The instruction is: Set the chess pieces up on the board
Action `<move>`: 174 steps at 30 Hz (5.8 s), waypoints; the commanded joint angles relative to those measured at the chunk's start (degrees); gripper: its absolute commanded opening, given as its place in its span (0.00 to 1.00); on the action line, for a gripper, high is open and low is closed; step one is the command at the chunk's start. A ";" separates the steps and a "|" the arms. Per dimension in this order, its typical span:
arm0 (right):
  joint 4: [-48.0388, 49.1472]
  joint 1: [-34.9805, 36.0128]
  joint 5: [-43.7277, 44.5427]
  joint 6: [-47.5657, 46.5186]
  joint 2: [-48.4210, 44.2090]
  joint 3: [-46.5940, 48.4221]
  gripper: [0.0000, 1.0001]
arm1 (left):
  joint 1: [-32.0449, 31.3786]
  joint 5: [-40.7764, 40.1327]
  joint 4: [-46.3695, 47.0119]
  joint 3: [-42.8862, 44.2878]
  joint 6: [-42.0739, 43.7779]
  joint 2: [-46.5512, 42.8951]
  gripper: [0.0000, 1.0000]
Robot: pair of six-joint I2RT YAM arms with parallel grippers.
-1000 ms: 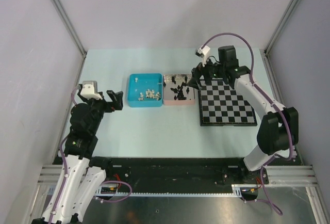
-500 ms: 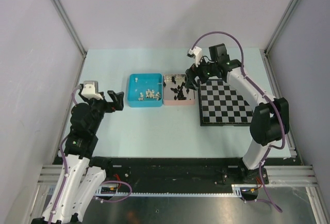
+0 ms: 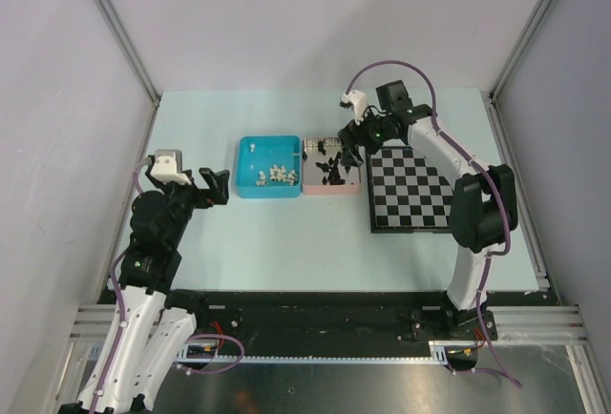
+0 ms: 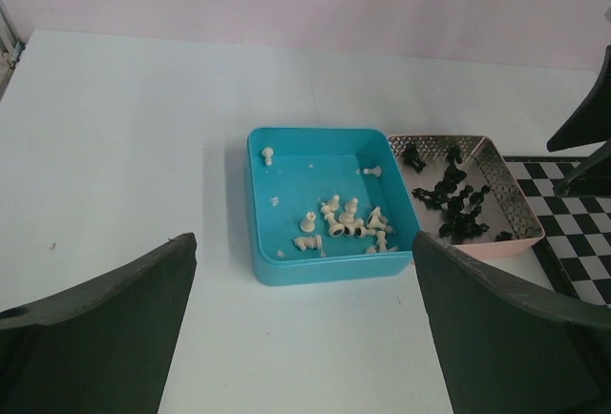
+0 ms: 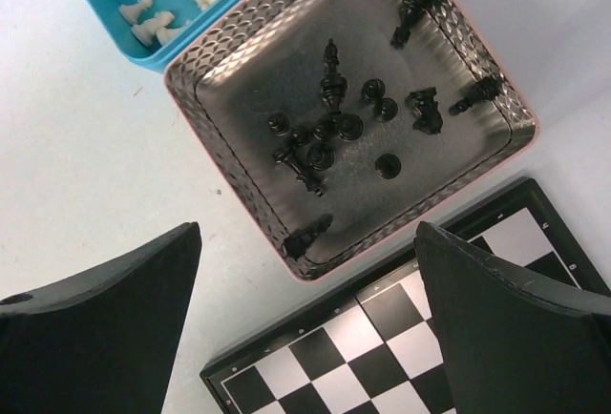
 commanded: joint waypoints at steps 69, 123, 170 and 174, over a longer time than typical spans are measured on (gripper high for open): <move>-9.87 6.14 12.73 -0.89 14.97 23.46 0.07 | -0.15 1.33 1.42 -0.46 2.46 0.88 1.00; 2.17 -12.32 18.61 -4.67 -30.67 -44.40 0.11 | -0.24 3.00 1.43 -0.45 2.63 1.67 1.00; 1.38 -17.94 6.85 -6.16 -36.10 -40.10 0.75 | -0.24 6.68 1.42 1.03 1.32 3.86 1.00; 0.41 -19.43 -1.66 -4.67 -36.90 -36.50 0.80 | -0.32 13.01 1.42 3.84 -2.80 8.78 1.00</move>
